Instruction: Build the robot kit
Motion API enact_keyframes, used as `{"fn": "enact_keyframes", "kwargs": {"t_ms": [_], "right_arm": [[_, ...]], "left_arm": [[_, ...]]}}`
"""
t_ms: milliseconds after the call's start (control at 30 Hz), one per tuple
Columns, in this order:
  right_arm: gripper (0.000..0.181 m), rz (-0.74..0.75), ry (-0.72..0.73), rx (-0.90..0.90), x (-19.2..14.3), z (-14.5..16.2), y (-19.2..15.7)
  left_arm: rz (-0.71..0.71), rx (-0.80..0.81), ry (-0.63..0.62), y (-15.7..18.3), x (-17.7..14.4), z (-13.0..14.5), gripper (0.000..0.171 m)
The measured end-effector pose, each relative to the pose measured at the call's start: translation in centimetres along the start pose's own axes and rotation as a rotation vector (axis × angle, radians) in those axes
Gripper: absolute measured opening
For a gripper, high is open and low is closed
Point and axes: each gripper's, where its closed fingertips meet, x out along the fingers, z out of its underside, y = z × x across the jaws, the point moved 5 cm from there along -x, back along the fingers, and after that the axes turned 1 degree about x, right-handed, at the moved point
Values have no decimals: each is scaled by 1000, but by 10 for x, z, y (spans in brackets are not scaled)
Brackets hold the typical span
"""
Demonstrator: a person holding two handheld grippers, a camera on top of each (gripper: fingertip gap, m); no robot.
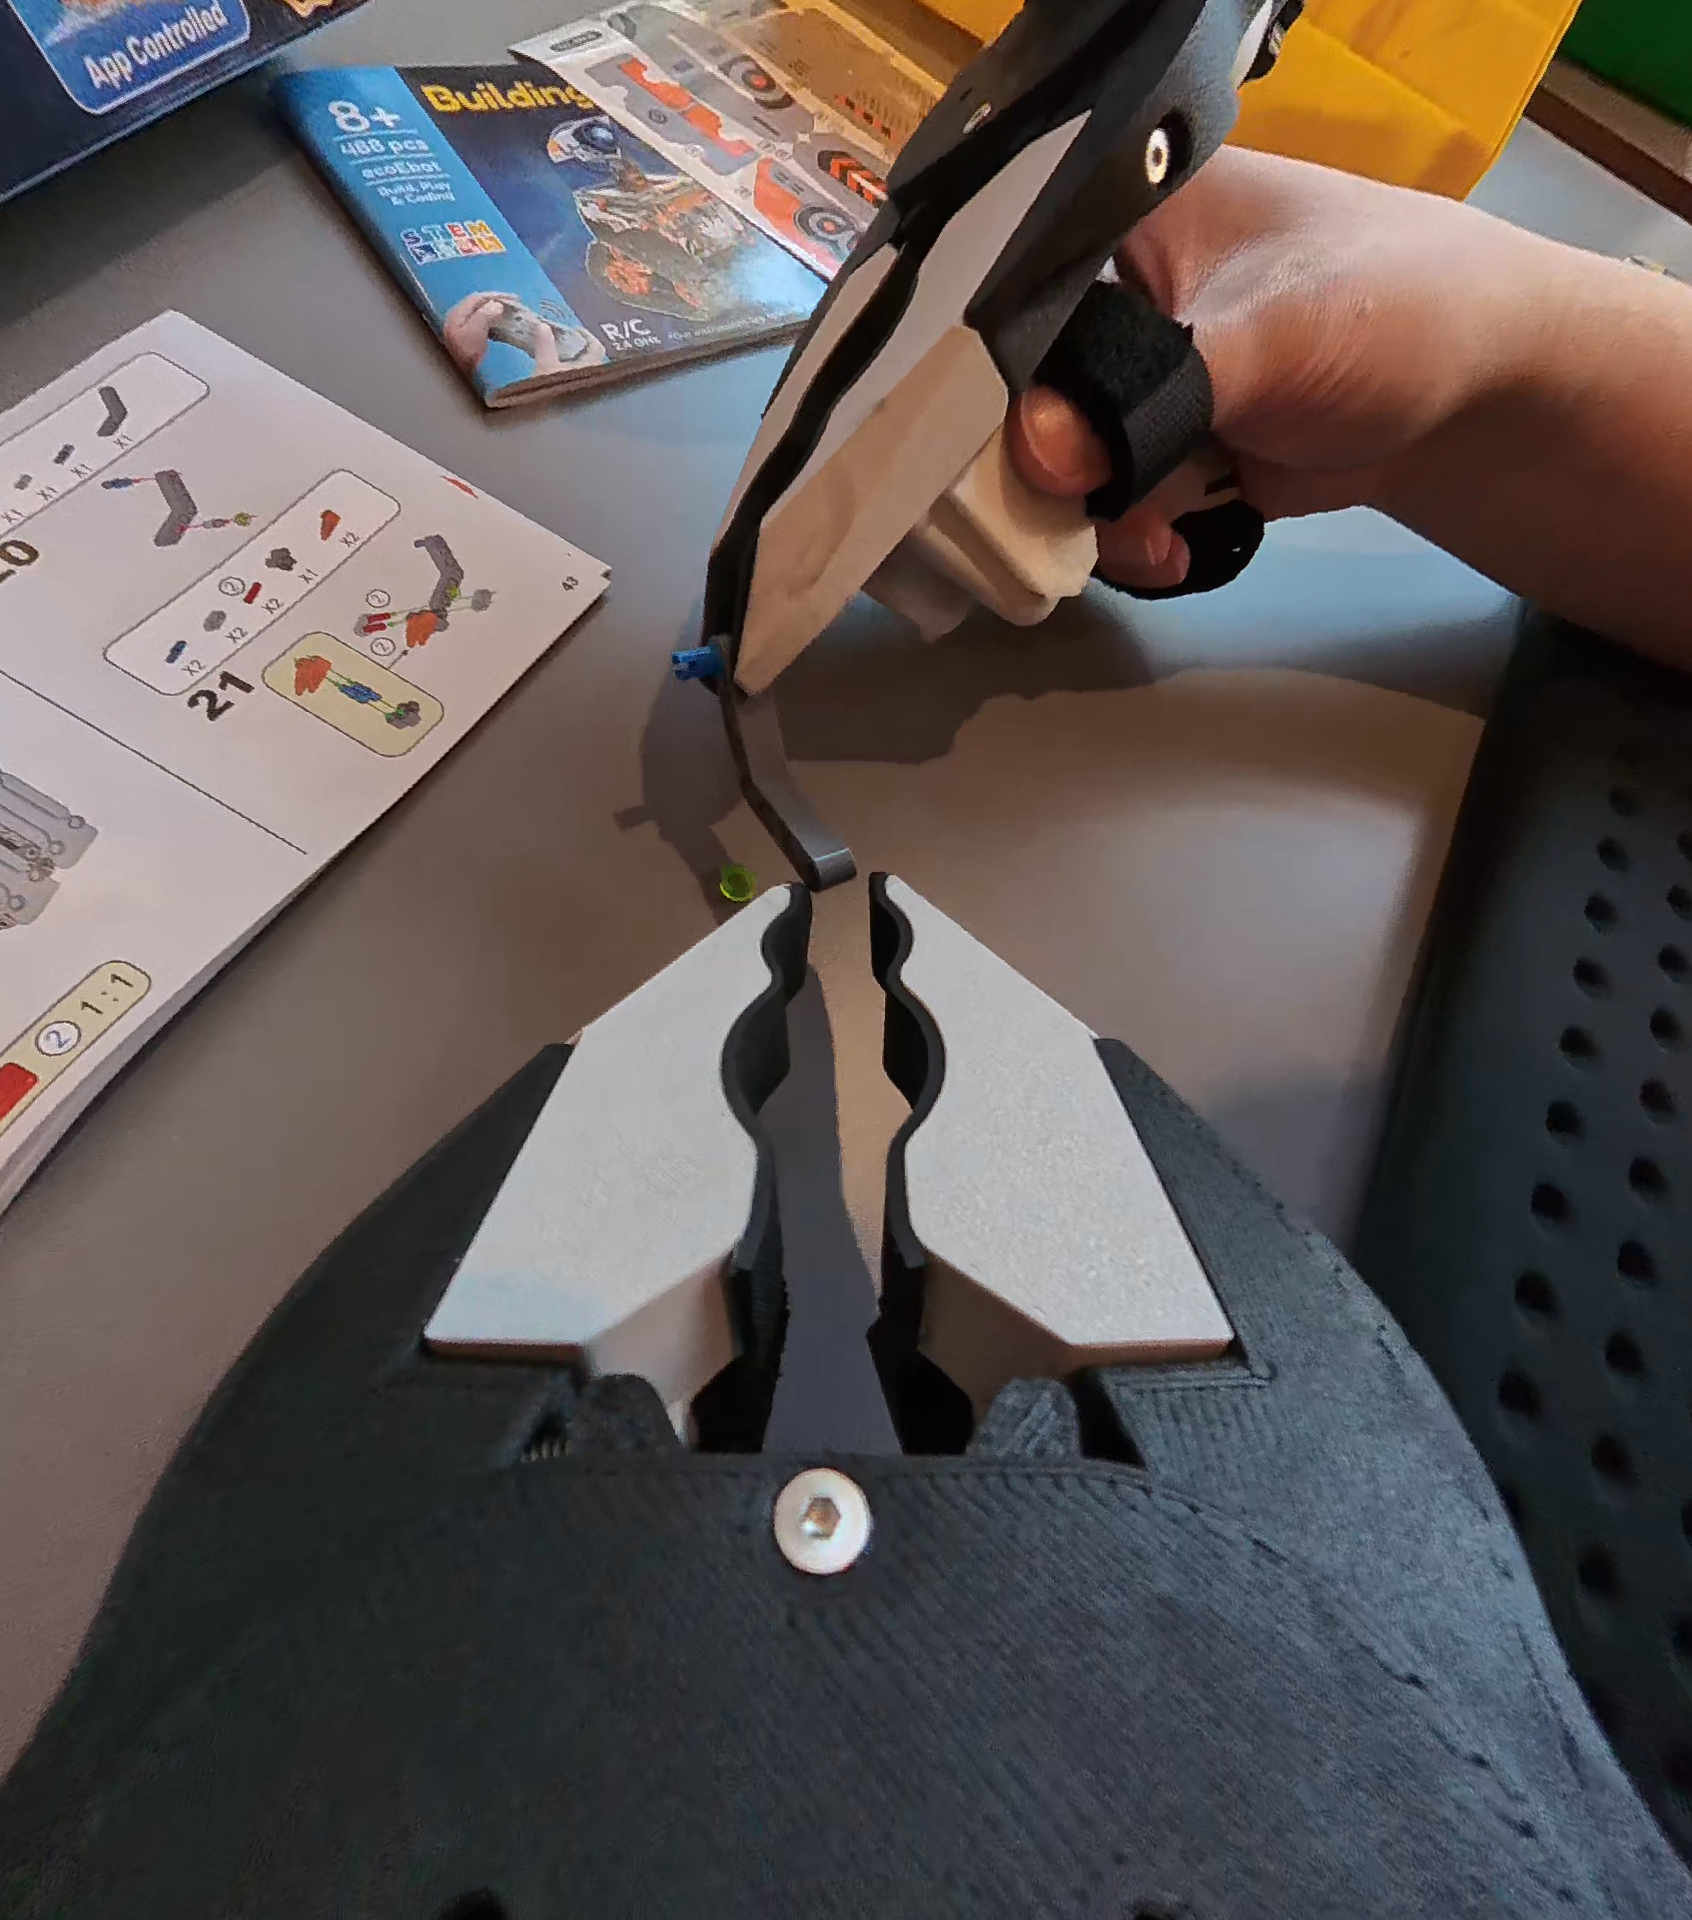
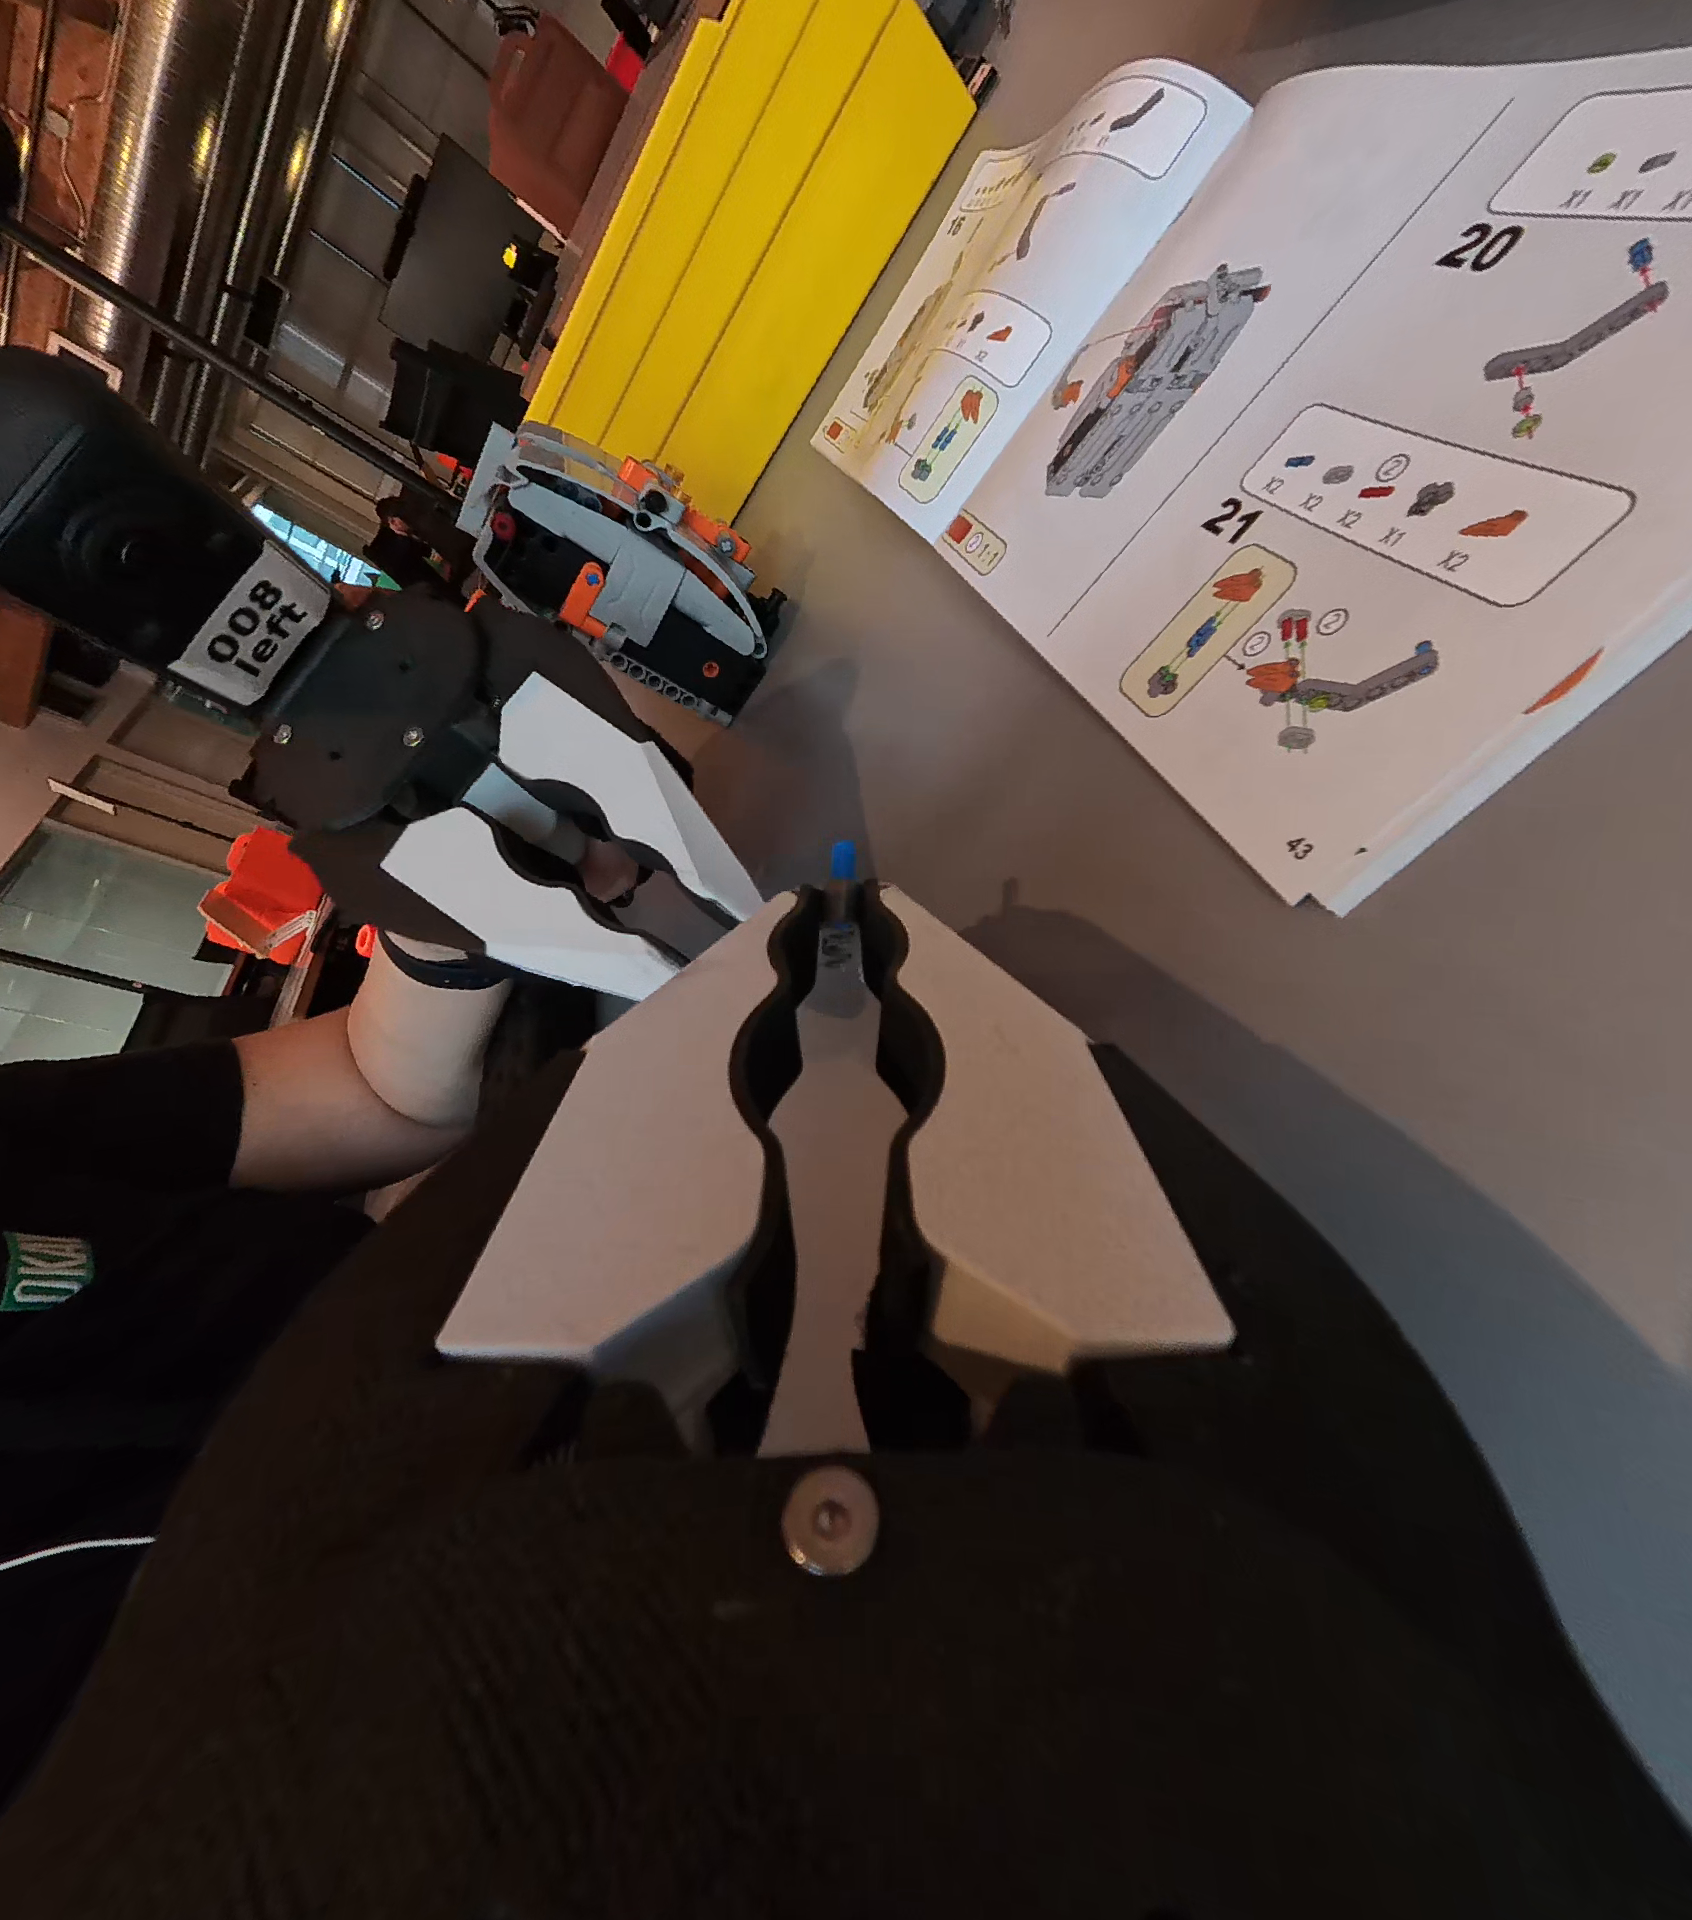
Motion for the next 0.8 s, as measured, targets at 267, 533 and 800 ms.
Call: {"fn": "enact_keyframes", "kwargs": {"t_ms": [267,533,800], "right_arm": [[7,3,14,-12,-2,-2,-1],[7,2,19,-13,-3,-3,-1],[7,-4,16,-15,-3,-3,-1]], "left_arm": [[98,-98,32,3,-2,-2,14],[58,-69,5,0,-1,1,12],[63,-76,5,0,0,1,11]]}}
